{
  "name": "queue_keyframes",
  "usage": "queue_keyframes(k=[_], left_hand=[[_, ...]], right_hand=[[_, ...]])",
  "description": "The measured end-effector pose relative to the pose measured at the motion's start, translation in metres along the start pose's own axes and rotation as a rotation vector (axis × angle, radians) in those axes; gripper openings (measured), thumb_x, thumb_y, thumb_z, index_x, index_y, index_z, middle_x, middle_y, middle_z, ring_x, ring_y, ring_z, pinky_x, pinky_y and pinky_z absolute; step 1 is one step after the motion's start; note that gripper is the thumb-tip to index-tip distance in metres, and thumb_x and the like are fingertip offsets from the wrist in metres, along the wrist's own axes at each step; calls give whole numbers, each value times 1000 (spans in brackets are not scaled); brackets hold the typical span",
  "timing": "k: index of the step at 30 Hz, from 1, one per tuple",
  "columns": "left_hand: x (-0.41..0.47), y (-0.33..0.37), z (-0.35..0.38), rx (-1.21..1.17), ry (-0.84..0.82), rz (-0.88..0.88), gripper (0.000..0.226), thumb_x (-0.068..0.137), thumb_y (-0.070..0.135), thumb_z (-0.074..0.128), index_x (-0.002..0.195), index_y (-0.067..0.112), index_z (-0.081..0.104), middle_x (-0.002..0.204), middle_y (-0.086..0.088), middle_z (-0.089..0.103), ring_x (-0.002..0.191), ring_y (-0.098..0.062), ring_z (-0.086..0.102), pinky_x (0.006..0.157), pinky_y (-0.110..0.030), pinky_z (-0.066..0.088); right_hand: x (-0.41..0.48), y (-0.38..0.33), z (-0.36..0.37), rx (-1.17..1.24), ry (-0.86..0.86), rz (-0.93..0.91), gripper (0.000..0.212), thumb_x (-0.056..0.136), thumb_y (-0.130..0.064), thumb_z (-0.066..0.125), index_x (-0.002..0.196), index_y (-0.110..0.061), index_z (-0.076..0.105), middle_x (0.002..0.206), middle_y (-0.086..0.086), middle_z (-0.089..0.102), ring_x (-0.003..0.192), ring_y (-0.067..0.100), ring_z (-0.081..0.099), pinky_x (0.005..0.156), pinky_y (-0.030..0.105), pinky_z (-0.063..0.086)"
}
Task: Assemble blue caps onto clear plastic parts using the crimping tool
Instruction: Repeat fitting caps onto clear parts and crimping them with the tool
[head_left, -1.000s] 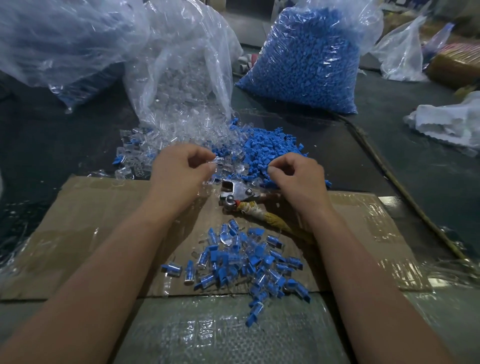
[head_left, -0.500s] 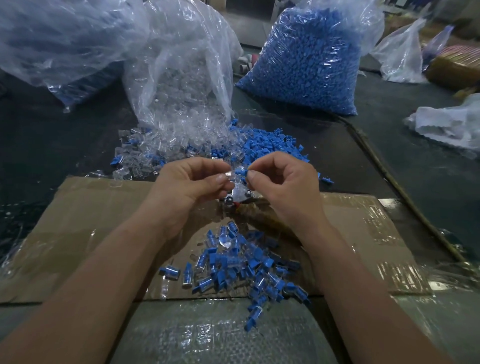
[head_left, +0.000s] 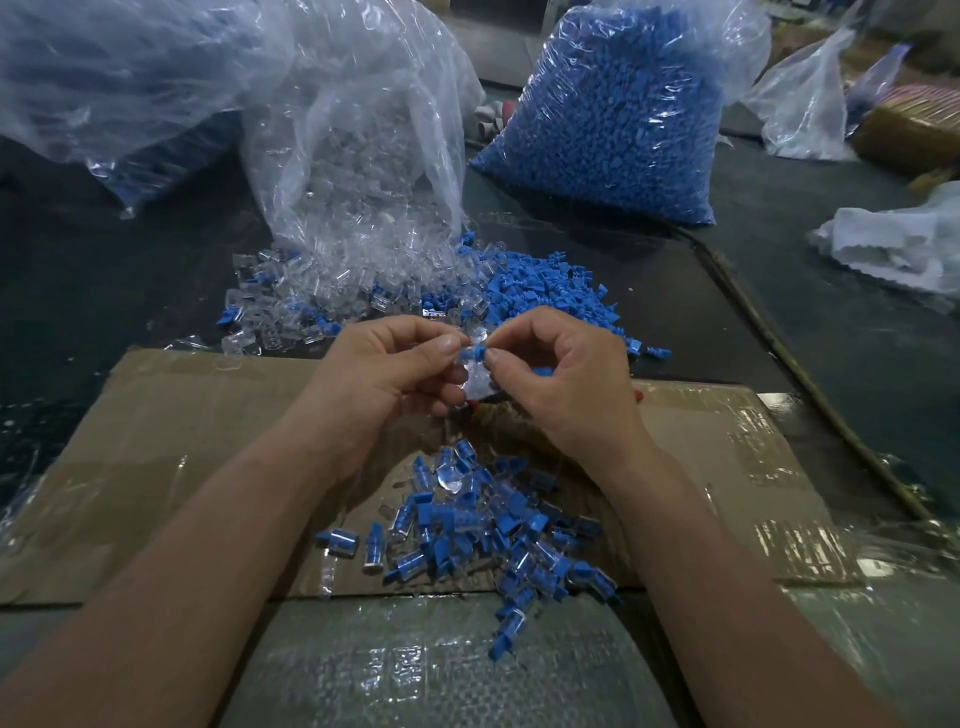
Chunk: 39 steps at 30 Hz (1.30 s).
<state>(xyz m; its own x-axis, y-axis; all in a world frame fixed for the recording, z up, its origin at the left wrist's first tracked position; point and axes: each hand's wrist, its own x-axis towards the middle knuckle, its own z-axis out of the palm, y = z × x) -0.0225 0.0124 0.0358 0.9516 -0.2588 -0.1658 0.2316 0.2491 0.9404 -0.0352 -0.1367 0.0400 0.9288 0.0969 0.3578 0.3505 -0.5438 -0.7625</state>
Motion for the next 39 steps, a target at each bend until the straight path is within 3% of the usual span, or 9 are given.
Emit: queue_keyframes(k=[9, 18, 24, 29, 33, 36, 39], left_hand=[[3, -5, -3, -22, -24, -8, 14, 72, 9, 59, 81, 3, 68, 60, -8, 65, 51, -11, 59, 52, -19, 52], [7, -7, -6, 5, -21, 22, 17, 70, 15, 59, 82, 4, 65, 59, -4, 65, 51, -10, 61, 48, -16, 51], [8, -6, -7, 49, -22, 37, 20, 67, 20, 60, 81, 6, 58, 59, -3, 66, 50, -11, 62, 46, -17, 49], [7, -7, -5, 46, -22, 38, 16, 70, 17, 60, 80, 6, 57, 56, -3, 65, 47, -11, 60, 43, -17, 49], [8, -11, -7, 98, 27, 49, 4, 79, 13, 61, 74, 12, 62, 56, -5, 62, 46, -13, 56, 43, -20, 46], [6, -7, -7, 29, 8, 90, 9, 69, 22, 63, 69, 15, 69, 61, -6, 64, 50, -14, 59, 45, -20, 48], [3, -4, -6, 113, -28, 131, 14, 63, 17, 67, 76, 11, 69, 66, -5, 69, 55, -13, 64, 53, -19, 53]], right_hand=[[0, -1, 0, 97, -9, 76, 25, 79, -4, 67, 71, -27, 61, 69, -9, 63, 63, 7, 62, 63, 21, 54], [2, -2, -5, 227, -90, 150, 18, 77, -5, 69, 75, -22, 64, 73, -10, 64, 67, -1, 59, 68, 14, 50], [2, -2, -3, 482, -171, 241, 17, 75, 2, 67, 76, -14, 61, 89, -2, 68, 78, 8, 66, 75, 21, 54], [1, -2, -2, 489, -197, 245, 16, 76, 2, 66, 81, -12, 60, 80, 4, 67, 76, 18, 65, 81, 34, 55], [1, -3, -2, 494, -193, 244, 15, 77, 3, 65, 83, -10, 61, 77, 2, 67, 73, 11, 65, 74, 24, 55], [2, -2, -2, 486, -171, 258, 14, 78, 3, 64, 83, -10, 60, 79, 4, 66, 72, 12, 64, 71, 23, 55], [2, -2, -4, 505, -163, 267, 12, 78, 2, 63, 83, -8, 59, 77, 6, 66, 70, 13, 64, 68, 22, 55]])
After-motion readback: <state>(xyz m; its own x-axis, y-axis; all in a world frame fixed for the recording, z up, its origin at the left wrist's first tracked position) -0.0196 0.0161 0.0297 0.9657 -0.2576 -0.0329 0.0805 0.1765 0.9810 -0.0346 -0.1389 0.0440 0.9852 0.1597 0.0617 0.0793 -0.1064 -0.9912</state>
